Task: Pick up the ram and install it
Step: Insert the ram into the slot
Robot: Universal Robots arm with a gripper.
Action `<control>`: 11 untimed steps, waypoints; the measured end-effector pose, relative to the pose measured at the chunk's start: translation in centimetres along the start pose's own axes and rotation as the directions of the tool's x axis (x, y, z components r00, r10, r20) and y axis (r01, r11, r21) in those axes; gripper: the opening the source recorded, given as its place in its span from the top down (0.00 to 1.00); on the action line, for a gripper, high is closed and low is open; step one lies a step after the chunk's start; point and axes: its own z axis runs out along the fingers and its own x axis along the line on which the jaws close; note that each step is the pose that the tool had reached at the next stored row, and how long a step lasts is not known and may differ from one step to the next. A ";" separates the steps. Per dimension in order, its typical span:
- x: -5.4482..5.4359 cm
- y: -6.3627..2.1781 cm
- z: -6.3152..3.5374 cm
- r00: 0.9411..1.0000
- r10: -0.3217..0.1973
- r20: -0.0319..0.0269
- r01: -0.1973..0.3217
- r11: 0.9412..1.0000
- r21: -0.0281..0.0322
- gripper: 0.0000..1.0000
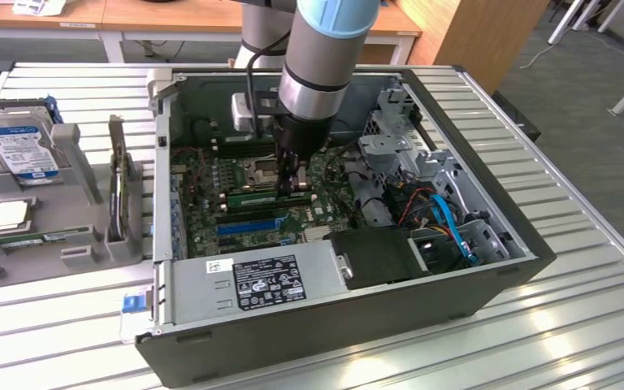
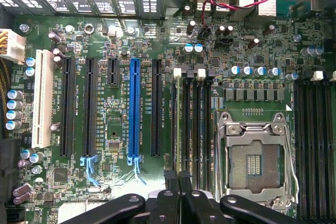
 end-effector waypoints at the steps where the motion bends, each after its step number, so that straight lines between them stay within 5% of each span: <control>1: 0.0 0.00 -0.01 1.000 0.000 0.000 0.000 1.000 0.000 0.88; 11: 0.0 -0.01 0.00 1.000 0.000 0.000 0.000 1.000 -0.001 0.88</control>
